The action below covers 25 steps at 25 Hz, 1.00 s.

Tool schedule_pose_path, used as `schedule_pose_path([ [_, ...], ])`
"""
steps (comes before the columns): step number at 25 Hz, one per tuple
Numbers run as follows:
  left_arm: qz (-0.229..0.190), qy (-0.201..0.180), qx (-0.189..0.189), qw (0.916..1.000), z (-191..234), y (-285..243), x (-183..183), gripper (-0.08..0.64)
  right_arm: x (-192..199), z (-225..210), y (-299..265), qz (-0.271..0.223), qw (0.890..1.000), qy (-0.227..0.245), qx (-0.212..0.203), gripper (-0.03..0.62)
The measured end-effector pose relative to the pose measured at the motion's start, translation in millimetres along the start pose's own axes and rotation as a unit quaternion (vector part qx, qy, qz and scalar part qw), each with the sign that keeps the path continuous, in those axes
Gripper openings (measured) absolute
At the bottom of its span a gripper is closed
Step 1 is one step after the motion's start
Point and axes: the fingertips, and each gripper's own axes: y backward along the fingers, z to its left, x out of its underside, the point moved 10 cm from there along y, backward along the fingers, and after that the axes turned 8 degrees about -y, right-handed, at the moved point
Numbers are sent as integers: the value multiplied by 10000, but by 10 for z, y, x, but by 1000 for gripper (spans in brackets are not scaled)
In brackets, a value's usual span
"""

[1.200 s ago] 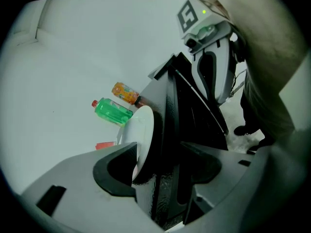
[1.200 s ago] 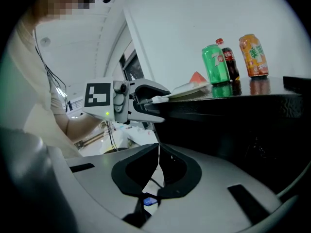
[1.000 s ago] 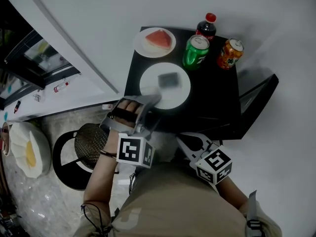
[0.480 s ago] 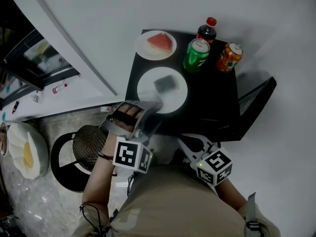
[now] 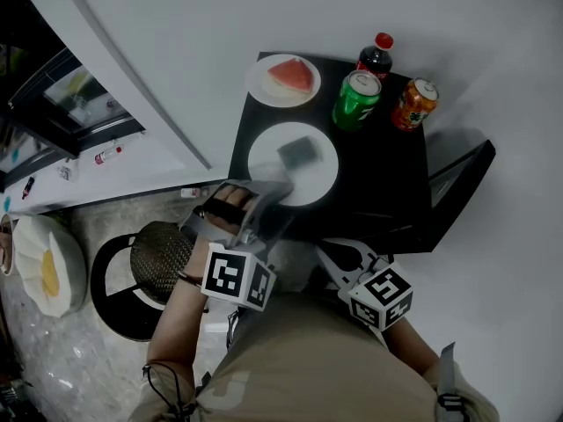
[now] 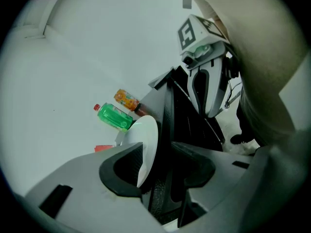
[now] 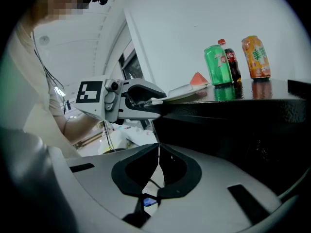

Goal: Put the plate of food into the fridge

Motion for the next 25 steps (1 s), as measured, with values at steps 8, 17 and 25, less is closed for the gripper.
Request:
schedule_pose_path([
  [8, -81, -50, -64, 9999, -9, 35, -1, 152, 5, 9, -17, -40, 9999, -125, 18, 21],
  [17, -441, 217, -225, 9985, -18, 155, 56, 74, 7, 4, -18, -122, 9996, -210, 134, 21],
  [25, -702, 434, -164, 9965, -51, 241, 111, 72, -75, -10, -24, -286, 9989, -341, 134, 21],
])
